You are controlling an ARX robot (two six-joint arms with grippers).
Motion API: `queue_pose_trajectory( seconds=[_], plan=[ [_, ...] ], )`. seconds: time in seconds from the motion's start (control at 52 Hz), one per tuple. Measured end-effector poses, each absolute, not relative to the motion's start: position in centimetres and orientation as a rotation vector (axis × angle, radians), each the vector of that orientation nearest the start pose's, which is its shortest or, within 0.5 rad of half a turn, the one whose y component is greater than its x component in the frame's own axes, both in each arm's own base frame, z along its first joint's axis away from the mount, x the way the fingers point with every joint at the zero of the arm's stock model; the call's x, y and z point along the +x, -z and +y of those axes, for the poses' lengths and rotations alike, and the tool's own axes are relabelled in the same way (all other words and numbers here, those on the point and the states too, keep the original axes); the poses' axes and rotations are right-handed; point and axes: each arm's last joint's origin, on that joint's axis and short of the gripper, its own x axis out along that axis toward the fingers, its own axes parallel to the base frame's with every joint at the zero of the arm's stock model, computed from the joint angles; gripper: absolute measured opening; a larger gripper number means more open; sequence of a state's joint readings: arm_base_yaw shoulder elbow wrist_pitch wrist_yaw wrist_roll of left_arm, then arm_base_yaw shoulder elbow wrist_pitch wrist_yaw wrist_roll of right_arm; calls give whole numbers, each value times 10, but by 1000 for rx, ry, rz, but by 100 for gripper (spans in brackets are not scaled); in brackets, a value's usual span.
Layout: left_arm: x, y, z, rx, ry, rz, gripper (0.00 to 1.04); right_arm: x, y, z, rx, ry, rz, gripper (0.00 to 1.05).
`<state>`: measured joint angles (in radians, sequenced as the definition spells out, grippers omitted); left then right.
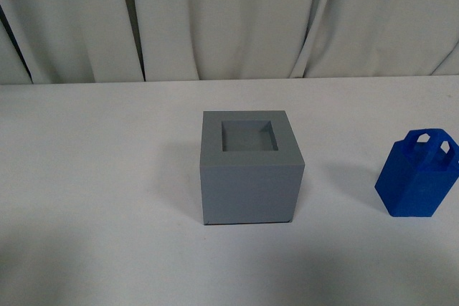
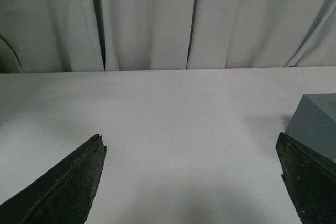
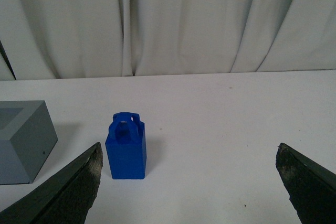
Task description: Insert blue part into gray base
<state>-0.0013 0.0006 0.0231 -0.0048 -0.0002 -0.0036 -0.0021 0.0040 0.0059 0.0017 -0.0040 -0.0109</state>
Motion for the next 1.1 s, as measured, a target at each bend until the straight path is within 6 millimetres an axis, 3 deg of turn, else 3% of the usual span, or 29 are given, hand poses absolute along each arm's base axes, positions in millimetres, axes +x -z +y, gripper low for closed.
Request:
queue_pose_trajectory(
  seconds=[1.096],
  plan=[
    [96,-171,0,-4,2,-18,99,98,-165,0,-11,-2,-4,97]
  ],
)
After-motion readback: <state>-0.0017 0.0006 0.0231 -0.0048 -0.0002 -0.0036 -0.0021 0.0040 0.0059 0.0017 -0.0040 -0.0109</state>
